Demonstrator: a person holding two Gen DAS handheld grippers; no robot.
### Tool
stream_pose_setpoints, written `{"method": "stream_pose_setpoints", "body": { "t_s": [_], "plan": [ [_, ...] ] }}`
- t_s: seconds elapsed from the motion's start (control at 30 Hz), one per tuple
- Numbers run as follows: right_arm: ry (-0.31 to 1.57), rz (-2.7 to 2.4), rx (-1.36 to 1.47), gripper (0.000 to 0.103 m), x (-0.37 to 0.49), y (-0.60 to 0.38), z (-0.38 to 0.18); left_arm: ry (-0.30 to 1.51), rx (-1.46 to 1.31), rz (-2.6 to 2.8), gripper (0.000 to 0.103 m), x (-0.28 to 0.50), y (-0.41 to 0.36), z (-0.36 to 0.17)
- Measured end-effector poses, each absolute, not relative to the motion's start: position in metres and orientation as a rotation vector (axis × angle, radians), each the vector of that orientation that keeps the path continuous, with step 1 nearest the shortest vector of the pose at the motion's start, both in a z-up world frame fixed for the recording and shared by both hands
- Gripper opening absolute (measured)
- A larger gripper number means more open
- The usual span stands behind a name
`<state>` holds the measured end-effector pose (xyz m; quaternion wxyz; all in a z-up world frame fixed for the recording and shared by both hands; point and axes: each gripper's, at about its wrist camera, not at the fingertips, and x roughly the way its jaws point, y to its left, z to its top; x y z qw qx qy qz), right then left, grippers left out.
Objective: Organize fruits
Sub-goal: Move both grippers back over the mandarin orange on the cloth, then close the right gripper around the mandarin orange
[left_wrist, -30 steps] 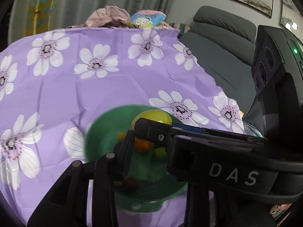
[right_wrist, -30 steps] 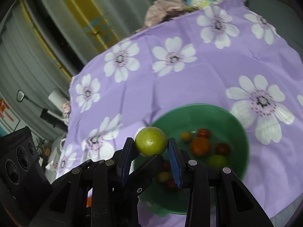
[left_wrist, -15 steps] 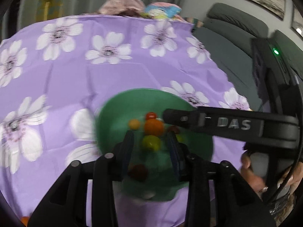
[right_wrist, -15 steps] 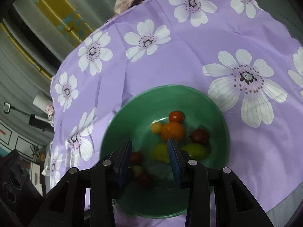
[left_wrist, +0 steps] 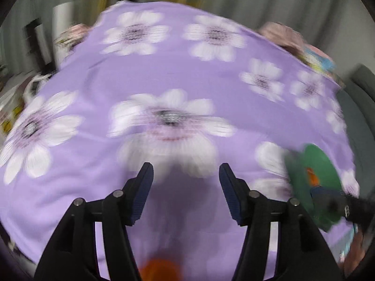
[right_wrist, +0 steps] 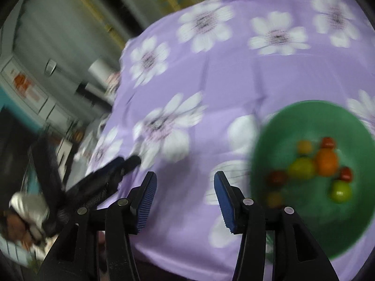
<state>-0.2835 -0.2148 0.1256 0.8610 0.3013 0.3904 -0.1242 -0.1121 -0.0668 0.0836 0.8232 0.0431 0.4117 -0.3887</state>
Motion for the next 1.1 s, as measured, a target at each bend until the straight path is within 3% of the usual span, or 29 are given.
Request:
{"method": "stream_pose_setpoints", "body": {
  "t_s": [0.33, 0.73, 1.1],
  "plan": [
    [1.085, -0.089, 0.601, 0.053, -0.202, -0.141, 0.052, 0.974, -0.036, -0.733, 0.060, -0.077, -0.036, 0.074],
    [1.134, 0.051, 0.623, 0.053, -0.192, -0.111, 0.034, 0.997, -0.013, -0.742, 0.060, -0.076, -0.040, 0.070],
    [1.153, 0.142, 0.684, 0.045, -0.191, -0.107, 0.020, 1.007, -0.038, -0.721, 0.060, -0.070, -0.034, 0.069]
  ]
}}
